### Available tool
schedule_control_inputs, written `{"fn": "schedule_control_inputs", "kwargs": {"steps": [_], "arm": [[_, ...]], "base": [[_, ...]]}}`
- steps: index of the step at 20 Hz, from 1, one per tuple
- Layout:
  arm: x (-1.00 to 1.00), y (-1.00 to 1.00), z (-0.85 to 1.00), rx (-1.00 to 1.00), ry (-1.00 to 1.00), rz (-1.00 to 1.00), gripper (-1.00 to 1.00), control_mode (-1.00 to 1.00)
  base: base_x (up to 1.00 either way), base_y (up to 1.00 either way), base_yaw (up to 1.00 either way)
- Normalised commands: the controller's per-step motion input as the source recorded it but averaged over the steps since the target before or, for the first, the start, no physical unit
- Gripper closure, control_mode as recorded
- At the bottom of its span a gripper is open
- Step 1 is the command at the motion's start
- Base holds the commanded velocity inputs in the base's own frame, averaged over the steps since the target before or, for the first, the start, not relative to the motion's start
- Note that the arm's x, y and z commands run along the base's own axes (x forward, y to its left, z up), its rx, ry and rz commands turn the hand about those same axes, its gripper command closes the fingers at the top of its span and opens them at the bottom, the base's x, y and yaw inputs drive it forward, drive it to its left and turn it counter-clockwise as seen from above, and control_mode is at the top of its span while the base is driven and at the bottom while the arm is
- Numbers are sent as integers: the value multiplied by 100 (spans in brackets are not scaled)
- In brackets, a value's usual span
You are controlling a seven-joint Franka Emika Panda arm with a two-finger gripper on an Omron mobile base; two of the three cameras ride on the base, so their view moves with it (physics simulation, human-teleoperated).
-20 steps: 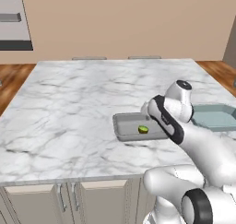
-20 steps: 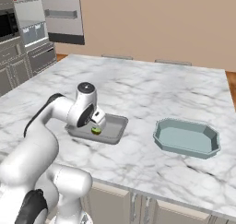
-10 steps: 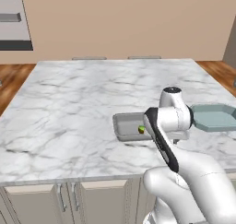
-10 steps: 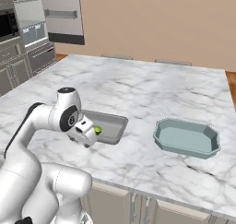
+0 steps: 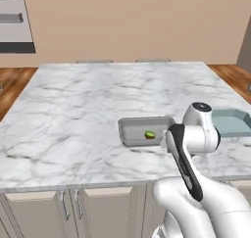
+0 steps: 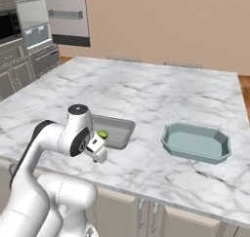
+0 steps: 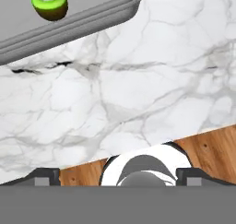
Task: Place the cold items (bell pepper and kiwi) from the fridge in one tupperware on the dining counter. Place the warm items (hot dog and kebab skewer) in the stove area in another tupperware.
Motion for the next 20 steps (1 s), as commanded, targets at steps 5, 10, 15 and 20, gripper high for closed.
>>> {"fn": "schedule_control_inputs", "kwargs": {"steps": [5,10,15,20], "arm": [[0,0,0,0,0,0,-100,100],[0,0,0,0,0,0,-100,100],[0,0,0,0,0,0,-100,100],[0,0,0,0,0,0,-100,100]], "base": [[-53,28,5],[2,100,-12],[0,100,-16],[0,100,-8]]}}
